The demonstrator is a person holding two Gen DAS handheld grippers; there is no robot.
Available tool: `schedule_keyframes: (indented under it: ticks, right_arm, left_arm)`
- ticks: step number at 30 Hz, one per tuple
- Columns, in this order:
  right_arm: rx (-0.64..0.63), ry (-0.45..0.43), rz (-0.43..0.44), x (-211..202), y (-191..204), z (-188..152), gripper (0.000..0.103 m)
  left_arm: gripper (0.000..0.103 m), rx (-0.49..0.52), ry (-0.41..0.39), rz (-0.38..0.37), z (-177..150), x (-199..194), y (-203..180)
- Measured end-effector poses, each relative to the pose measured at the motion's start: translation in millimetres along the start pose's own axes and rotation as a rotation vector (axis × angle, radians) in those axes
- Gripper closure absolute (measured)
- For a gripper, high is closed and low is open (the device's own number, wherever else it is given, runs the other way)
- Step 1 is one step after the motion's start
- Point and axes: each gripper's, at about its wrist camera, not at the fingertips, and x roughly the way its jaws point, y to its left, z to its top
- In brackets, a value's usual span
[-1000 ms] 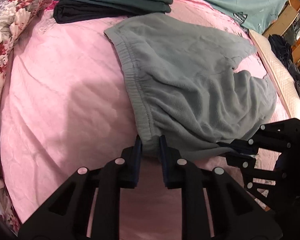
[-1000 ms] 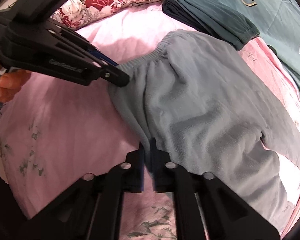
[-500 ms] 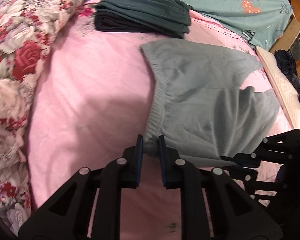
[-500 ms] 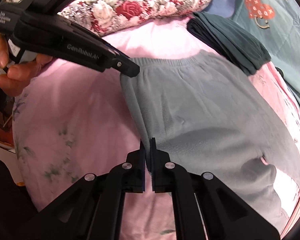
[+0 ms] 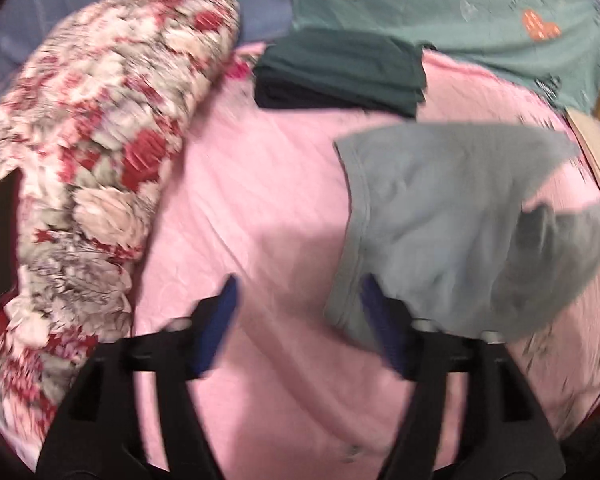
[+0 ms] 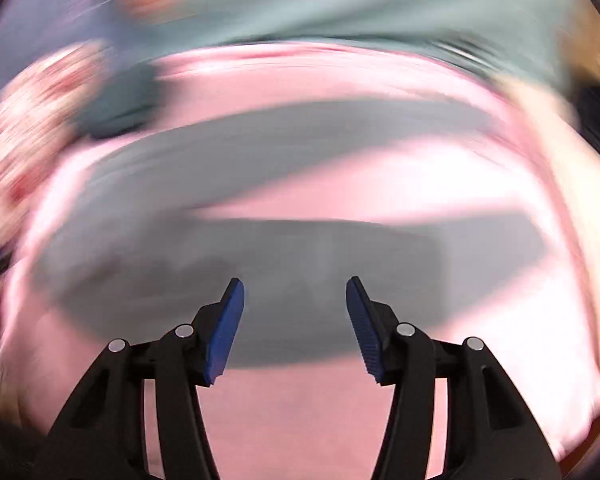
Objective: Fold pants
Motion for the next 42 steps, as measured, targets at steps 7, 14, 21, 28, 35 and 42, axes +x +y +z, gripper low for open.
schedule_keyframes:
  ticks: [7, 14, 21, 28, 35, 42]
  right_arm:
    - [0.389, 0.011, -0.057, 47, -181, 21, 0.049]
    - [0.444, 0.108, 0.062, 110, -228, 21, 0.060]
    - [0.401, 0.061, 0.091, 120, -229, 27, 0.101]
    - [0.441, -0.010, 0.013, 67, -249, 9, 0.102]
    - [0.484, -0.015, -0.128, 38, -269, -18, 0.102]
    - [0.466, 0.141, -0.250, 51, -273, -32, 0.069]
  left_arm:
    - [0.009, -0.170, 0.045, -0.029, 18, 4, -84]
    - [0.009, -0.162, 0.084, -0.008, 17, -10, -170]
    - [0.009, -0.111, 0.085, 0.090, 9, -18, -192]
    - [0.009, -0.075, 0.101, 0.109, 9, -1, -182]
    - [0.009, -0.027, 0.132, 0.079, 6, 30, -181]
    - [0.009, 0.037, 0.153, 0.103, 3, 49, -169]
